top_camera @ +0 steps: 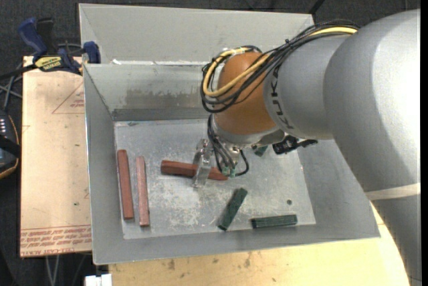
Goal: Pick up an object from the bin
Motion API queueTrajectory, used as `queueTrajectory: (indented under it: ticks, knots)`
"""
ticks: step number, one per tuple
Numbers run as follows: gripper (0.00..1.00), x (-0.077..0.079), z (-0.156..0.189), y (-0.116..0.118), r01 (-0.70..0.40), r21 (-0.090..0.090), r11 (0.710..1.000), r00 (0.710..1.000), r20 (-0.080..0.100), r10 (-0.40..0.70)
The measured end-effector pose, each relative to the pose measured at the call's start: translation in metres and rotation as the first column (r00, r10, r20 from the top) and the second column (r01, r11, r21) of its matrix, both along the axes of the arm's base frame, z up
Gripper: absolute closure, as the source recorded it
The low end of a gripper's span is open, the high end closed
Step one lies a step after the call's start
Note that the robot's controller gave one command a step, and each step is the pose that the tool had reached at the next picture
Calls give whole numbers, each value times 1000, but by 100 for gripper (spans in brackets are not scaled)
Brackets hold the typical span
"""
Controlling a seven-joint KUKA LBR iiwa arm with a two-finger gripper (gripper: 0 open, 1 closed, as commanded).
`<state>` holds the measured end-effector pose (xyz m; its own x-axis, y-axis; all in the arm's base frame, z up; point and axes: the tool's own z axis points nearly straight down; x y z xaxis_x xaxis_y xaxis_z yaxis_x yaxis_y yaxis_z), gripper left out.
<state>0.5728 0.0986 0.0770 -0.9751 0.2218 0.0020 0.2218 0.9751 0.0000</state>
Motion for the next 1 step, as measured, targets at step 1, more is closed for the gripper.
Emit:
queueTrajectory:
  ticks: [1]
  knots:
    - [100,-2,21,0,0,-1,1000,1000,-7,0]
